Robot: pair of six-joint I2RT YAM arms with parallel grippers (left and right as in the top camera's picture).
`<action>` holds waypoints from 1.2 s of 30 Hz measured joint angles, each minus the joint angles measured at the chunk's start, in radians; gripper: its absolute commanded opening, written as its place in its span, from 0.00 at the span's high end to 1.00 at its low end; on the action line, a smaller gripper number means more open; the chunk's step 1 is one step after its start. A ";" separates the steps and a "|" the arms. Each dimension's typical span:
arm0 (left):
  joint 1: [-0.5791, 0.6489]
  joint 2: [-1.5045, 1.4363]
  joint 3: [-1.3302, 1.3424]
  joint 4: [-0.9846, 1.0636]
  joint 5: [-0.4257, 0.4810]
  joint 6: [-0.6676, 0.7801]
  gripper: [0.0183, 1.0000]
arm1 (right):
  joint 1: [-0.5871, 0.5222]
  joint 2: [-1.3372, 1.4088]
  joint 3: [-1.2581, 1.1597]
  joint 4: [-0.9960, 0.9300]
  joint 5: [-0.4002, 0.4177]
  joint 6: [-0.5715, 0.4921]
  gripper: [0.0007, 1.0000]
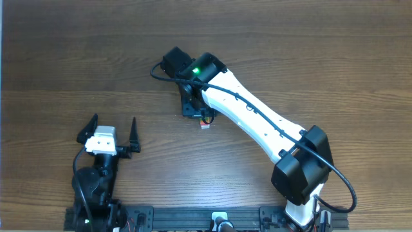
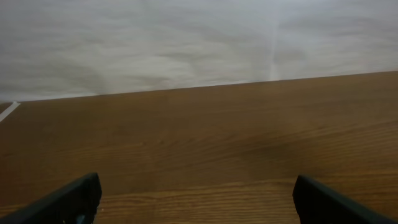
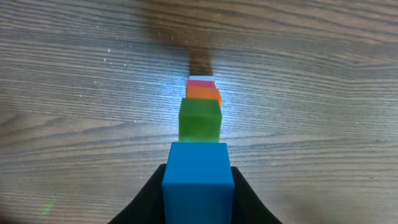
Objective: Stack Cubes
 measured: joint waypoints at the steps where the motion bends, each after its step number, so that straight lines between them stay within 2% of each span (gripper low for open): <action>1: 0.000 0.000 0.000 0.000 0.000 0.000 0.00 | 0.000 0.000 -0.005 0.007 -0.003 0.000 0.99; 36: 0.000 0.000 0.000 0.000 0.000 0.000 0.00 | -0.005 -0.001 -0.080 0.088 -0.024 0.011 0.99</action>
